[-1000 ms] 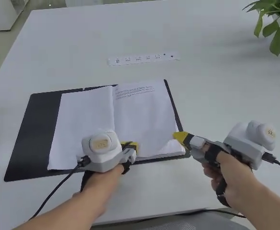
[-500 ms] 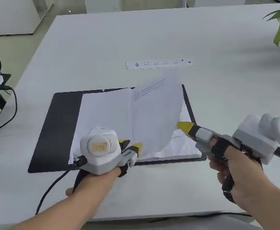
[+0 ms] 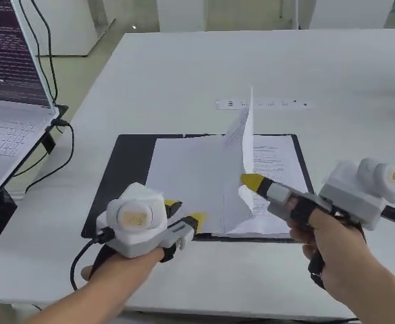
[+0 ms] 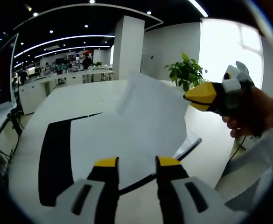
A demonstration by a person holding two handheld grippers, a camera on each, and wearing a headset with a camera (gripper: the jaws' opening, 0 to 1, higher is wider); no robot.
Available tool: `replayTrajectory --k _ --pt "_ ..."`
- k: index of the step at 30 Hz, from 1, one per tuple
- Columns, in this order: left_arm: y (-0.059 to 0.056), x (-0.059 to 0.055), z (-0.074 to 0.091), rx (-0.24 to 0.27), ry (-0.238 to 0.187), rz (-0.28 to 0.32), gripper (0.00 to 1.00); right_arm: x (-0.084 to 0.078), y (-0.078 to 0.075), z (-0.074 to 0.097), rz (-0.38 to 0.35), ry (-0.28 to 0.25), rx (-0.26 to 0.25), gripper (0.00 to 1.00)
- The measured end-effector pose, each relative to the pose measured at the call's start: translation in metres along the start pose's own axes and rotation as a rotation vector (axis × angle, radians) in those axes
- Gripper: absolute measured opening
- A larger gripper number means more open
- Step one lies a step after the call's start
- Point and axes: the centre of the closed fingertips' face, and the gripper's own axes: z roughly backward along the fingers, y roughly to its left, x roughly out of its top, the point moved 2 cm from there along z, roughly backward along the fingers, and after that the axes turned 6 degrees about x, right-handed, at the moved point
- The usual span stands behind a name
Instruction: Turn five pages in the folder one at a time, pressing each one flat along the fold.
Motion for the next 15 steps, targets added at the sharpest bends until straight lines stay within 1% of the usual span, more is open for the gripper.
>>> replayTrajectory --k 6,7,11,13,15 --pt "0.014 0.011 0.024 0.012 -0.016 -0.010 0.33 -0.009 0.010 -0.022 0.020 0.037 0.005 0.00" --pt "0.017 0.012 0.028 0.016 -0.018 -0.006 0.33 -0.009 0.007 -0.024 0.027 0.049 0.000 0.00" --pt "0.029 0.018 0.042 0.038 -0.032 0.006 0.35 -0.018 0.013 -0.039 0.041 0.081 0.008 0.00" --pt "0.033 0.020 0.048 0.047 -0.036 0.010 0.35 -0.023 0.015 -0.045 0.045 0.096 0.009 0.00" --pt "0.038 0.021 0.055 0.057 -0.044 0.019 0.36 -0.027 0.013 -0.053 0.048 0.117 0.003 0.00"
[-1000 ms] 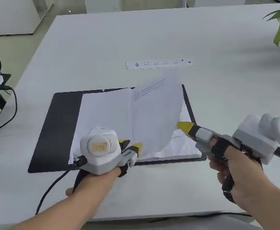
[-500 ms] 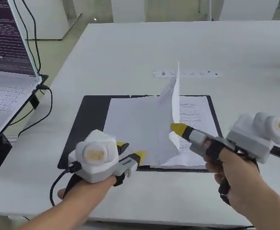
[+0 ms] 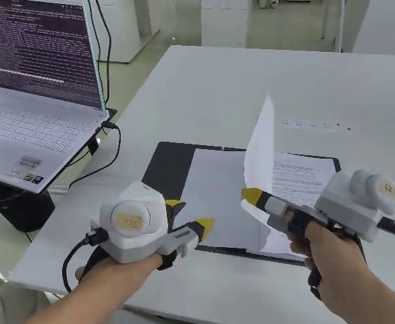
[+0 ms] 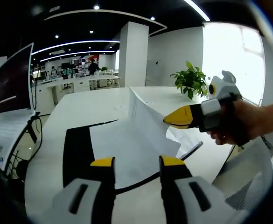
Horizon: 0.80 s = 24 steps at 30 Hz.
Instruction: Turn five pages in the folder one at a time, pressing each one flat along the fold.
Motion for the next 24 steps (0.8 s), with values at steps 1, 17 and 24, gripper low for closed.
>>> replayTrajectory --k 1,17,24 --pt "0.003 0.000 0.003 0.005 -0.002 0.006 0.37 -0.003 0.000 -0.005 -0.001 0.010 0.001 0.00" --pt "0.043 -0.016 0.030 0.099 0.016 0.050 0.36 -0.048 -0.012 -0.069 0.006 0.174 -0.026 0.00" --pt "0.056 -0.025 0.037 0.126 0.032 0.078 0.35 -0.071 -0.028 -0.090 0.018 0.248 -0.063 0.00"
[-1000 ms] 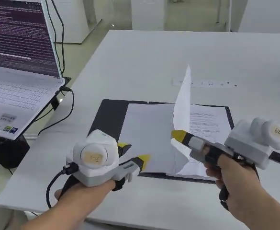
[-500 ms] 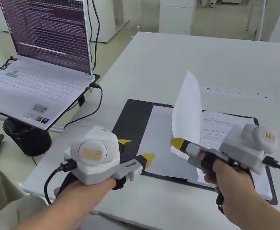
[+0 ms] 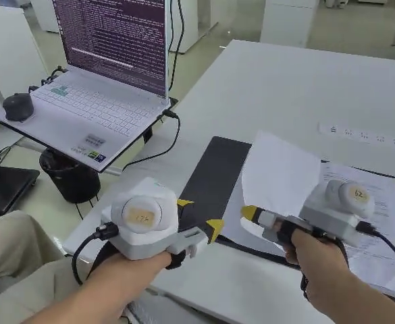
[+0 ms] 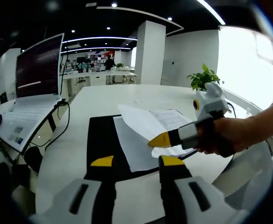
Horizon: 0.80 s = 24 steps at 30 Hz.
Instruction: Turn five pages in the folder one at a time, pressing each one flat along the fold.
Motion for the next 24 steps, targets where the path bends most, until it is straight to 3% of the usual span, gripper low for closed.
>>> replayTrajectory --k 11,16,24 --pt "0.010 -0.015 0.006 0.025 0.034 0.029 0.35 -0.019 -0.019 -0.029 0.003 0.076 -0.052 0.00" --pt "0.016 -0.028 0.004 0.033 0.062 0.038 0.34 -0.030 -0.029 -0.042 0.017 0.116 -0.081 0.00" --pt "0.020 -0.039 -0.001 0.039 0.099 0.040 0.34 -0.037 -0.032 -0.051 0.023 0.127 -0.089 0.00"
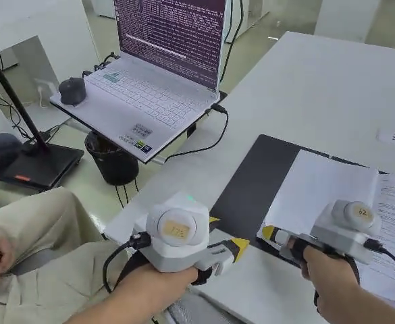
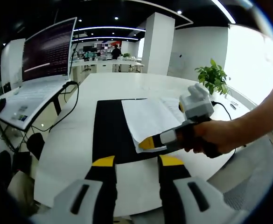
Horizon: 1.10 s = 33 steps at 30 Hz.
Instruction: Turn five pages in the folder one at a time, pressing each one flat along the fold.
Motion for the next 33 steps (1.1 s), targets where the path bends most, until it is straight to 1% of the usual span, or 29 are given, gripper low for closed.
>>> replayTrajectory --k 4,7,8,9,11,12,13,15,16,17,18,21,23,25,26,28,29,30,32,33 --pt "-0.001 -0.002 -0.005 -0.004 0.019 -0.011 0.33 0.000 -0.002 0.000 0.017 0.002 0.005 0.00" --pt "-0.004 -0.001 -0.008 -0.009 0.033 -0.023 0.33 -0.001 0.003 0.001 0.040 0.008 0.023 0.02" --pt "-0.005 -0.001 -0.010 -0.013 0.038 -0.028 0.33 -0.004 0.006 0.000 0.037 0.021 0.052 0.02" --pt "-0.005 -0.002 -0.012 -0.014 0.045 -0.035 0.34 -0.005 0.008 0.000 0.038 0.020 0.065 0.04" --pt "-0.005 -0.004 -0.017 -0.017 0.061 -0.057 0.33 -0.005 0.010 0.000 0.037 0.012 0.084 0.12" --pt "-0.005 -0.004 -0.019 -0.019 0.063 -0.060 0.33 -0.006 0.014 0.000 0.007 0.008 0.116 0.14" --pt "-0.005 -0.006 -0.023 -0.021 0.071 -0.066 0.33 -0.006 0.014 0.002 -0.024 0.009 0.129 0.16" --pt "-0.005 -0.010 -0.029 -0.030 0.092 -0.082 0.33 -0.001 0.016 0.009 -0.037 -0.017 0.146 0.15" --pt "-0.006 -0.010 -0.030 -0.032 0.094 -0.085 0.33 0.000 0.016 0.011 -0.040 -0.023 0.148 0.13" --pt "-0.007 -0.012 -0.034 -0.036 0.102 -0.098 0.33 0.006 0.018 0.017 -0.047 -0.052 0.162 0.12" --pt "-0.009 -0.012 -0.036 -0.042 0.111 -0.113 0.32 0.009 0.017 0.022 -0.050 -0.069 0.160 0.11" --pt "-0.019 -0.011 -0.046 -0.072 0.125 -0.163 0.32 0.020 0.009 0.038 -0.068 -0.111 0.155 0.11" --pt "-0.024 -0.008 -0.052 -0.081 0.128 -0.164 0.32 0.025 0.000 0.049 -0.074 -0.133 0.144 0.11" --pt "-0.031 -0.004 -0.061 -0.097 0.123 -0.172 0.30 0.028 -0.010 0.057 -0.088 -0.147 0.132 0.10" --pt "-0.035 -0.004 -0.069 -0.102 0.118 -0.173 0.30 0.031 -0.017 0.064 -0.092 -0.164 0.122 0.11" --pt "-0.040 -0.004 -0.079 -0.111 0.112 -0.177 0.30 0.033 -0.028 0.075 -0.109 -0.174 0.107 0.10" --pt "-0.045 -0.005 -0.087 -0.115 0.105 -0.171 0.30 0.034 -0.033 0.079 -0.110 -0.180 0.099 0.10" --pt "-0.047 -0.005 -0.091 -0.117 0.099 -0.170 0.29 0.036 -0.040 0.085 -0.112 -0.189 0.085 0.10" --pt "-0.053 -0.008 -0.102 -0.115 0.097 -0.168 0.29 0.038 -0.050 0.094 -0.124 -0.201 0.072 0.08" --pt "-0.056 -0.009 -0.107 -0.112 0.092 -0.156 0.29 0.039 -0.054 0.098 -0.126 -0.205 0.063 0.08"
